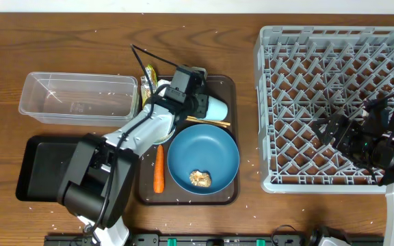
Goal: Sort waste into correct bins and load items into the dishwasher rack
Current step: 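Reach the left gripper to the light-blue cup and grasp it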
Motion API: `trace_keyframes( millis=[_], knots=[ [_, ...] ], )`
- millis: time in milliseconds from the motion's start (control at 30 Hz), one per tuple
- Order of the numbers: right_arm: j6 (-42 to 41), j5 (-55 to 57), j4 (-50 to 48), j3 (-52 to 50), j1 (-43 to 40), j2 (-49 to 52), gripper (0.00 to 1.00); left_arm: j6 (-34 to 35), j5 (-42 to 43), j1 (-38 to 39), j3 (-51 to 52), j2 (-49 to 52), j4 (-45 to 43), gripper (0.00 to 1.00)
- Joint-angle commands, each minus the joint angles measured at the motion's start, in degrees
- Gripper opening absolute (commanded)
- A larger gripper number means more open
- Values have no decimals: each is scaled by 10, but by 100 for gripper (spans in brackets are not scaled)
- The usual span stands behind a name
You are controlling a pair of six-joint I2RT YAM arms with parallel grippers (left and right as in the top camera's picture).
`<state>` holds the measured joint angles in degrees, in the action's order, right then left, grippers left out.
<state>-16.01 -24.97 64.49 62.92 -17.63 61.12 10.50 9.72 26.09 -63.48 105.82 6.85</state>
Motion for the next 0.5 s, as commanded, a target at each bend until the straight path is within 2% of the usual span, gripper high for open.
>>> trace_keyframes(
  millis=[0, 467],
  knots=[
    [9, 10, 0, 7, 7, 0, 88, -6, -40, 11, -11, -18, 8, 39],
    [9, 10, -3, 7, 7, 0, 89, -48, -111, 70, -14, -51, 32, 39]
  ],
)
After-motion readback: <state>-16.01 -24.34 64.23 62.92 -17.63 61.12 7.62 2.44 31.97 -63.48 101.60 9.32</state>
